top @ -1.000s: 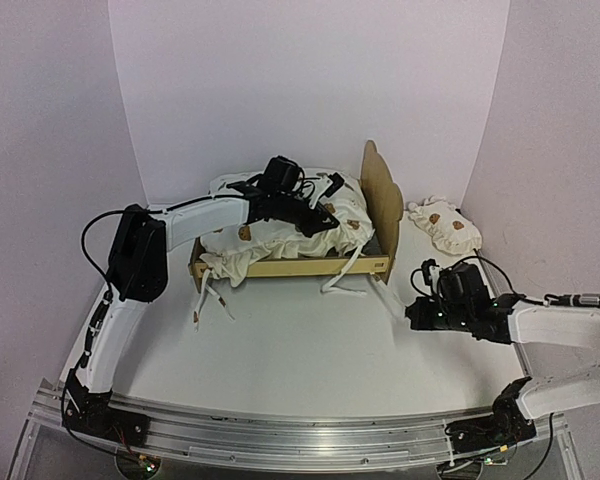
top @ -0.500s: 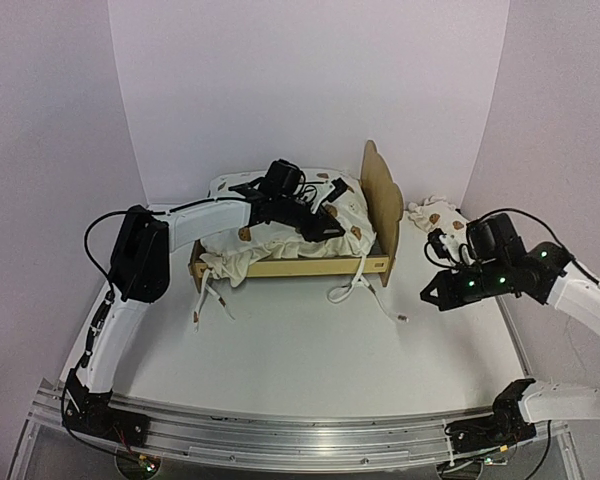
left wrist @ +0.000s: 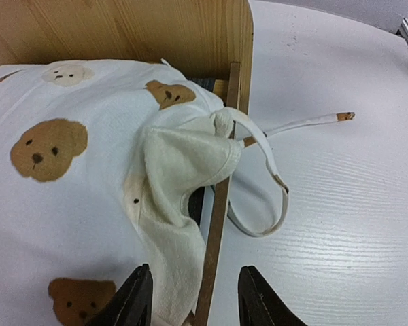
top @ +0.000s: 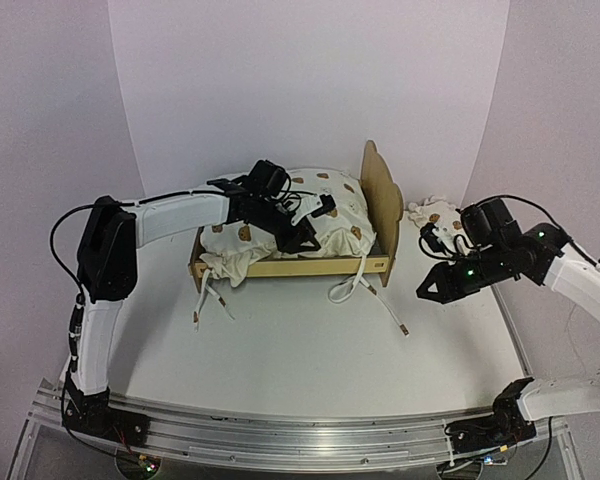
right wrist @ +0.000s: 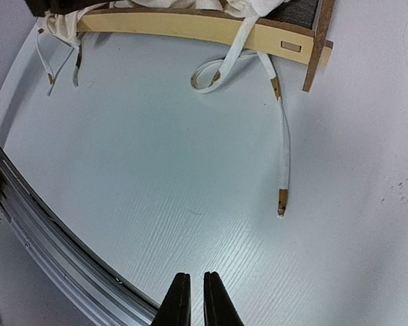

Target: Set up the pet bed

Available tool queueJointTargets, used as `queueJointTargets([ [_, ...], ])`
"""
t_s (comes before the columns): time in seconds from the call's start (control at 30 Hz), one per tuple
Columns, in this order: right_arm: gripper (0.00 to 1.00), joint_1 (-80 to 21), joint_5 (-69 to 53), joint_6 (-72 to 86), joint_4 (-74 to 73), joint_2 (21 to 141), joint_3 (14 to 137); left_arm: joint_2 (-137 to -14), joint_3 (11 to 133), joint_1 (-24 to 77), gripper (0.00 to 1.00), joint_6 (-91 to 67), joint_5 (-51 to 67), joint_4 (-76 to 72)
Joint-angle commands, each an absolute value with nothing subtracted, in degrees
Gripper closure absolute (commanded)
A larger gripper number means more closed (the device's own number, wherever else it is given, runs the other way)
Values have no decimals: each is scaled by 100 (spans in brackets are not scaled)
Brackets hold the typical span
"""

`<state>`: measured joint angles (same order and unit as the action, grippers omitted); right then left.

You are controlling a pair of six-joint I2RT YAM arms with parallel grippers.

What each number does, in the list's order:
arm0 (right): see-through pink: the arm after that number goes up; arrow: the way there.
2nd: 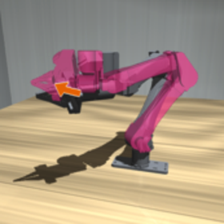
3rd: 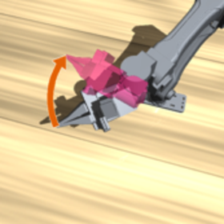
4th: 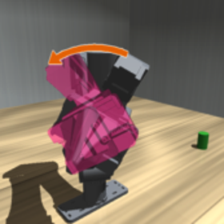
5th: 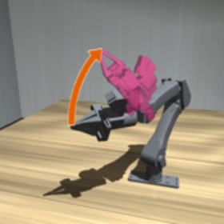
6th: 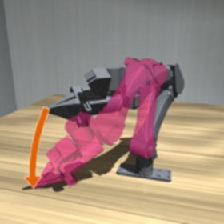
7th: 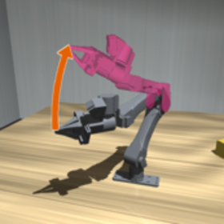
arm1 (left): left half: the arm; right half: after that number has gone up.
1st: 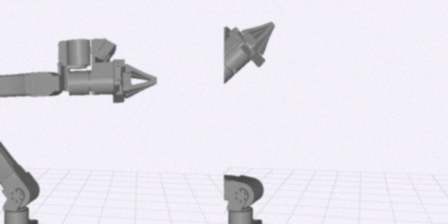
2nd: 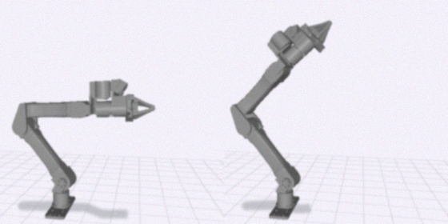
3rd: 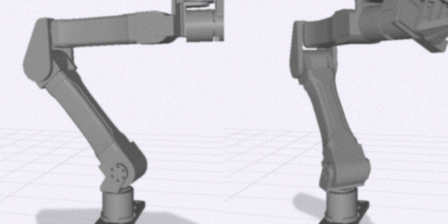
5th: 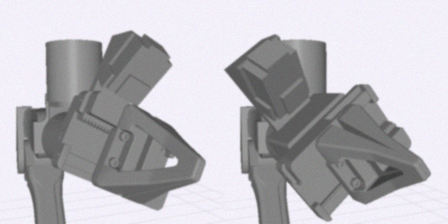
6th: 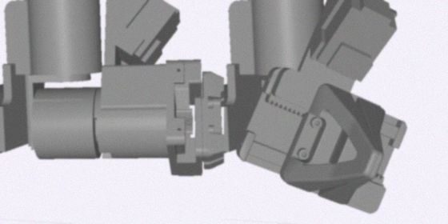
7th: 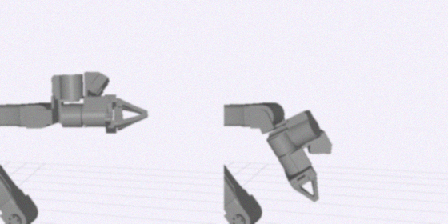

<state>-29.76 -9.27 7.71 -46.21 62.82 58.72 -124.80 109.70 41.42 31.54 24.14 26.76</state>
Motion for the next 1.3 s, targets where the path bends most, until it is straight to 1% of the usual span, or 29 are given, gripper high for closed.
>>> queueJointTargets([
  [0.0,84,-3032,-1060,1214,-2925,6733,5577,-11706,10660,4004,55,3574,1845,2898],
  [0.03,80,-3085,-921,1276,-2619,6870,5581,-11604,10554,3952,55,3603,1763,2943],
  [0.07,72,-3166,-642,1353,-2339,7084,5627,-11475,10413,3887,55,3638,1670,3017],
  [0.13,66,-3306,-239,1519,-2076,7493,5862,-11285,10180,3783,55,3655,1354,3132],
  [0.2,62,-3464,233,1713,-1968,7965,6320,-11113,9920,3695,54,3622,1001,3253],
  [0.3,55,-3758,621,1715,-1813,8853,7108,-10748,9390,3591,54,3548,592,3318],
  [0.43,44,-3959,1051,1742,-1781,9982,7984,-10296,8543,3552,50,3569,150,2956],
  [0.53,44,-3955,1545,1768,-1765,10638,8608,-10225,8261,3543,51,3577,-2,2827],
  [0.63,44,-3955,1846,1722,-1763,11215,9105,-10268,8070,3540,55,3583,-189,2589],
  [0.73,44,-3948,2029,1781,-1767,11625,9421,-10426,8122,3503,64,3505,-134,2468],
  [0.83,43,-3933,2345,1855,-1756,11794,9386,-10584,8254,3441,73,3412,-122,2596],
  [0.87,44,-3908,2375,1905,-1758,11828,9362,-10593,8266,3398,76,3396,-115,2628],
  [0.93,49,-3875,2296,1992,-1758,11892,9337,-10555,8242,3314,85,3403,-71,2645],
  [1.03,70,-3829,2136,2122,-1758,11932,9306,-10502,8193,3210,93,3460,-18,2665],
  [1.1,82,-3816,2055,2129,-1758,11856,9279,-10495,8148,3183,98,3482,130,2676],
  [1.13,88,-3813,1992,2079,-1758,11804,9272,-10494,8127,3182,100,3487,190,2661],
  [1.2,97,-3784,1806,1883,-1763,11674,9252,-10494,8128,3179,100,3464,230,2639],
  [1.23,100,-3757,1689,1798,-1766,11581,9224,-10490,8147,3173,100,3456,235,2643],
  [1.27,100,-3718,1540,1767,-1766,11468,9172,-10475,8182,3157,100,3463,241,2667],
])
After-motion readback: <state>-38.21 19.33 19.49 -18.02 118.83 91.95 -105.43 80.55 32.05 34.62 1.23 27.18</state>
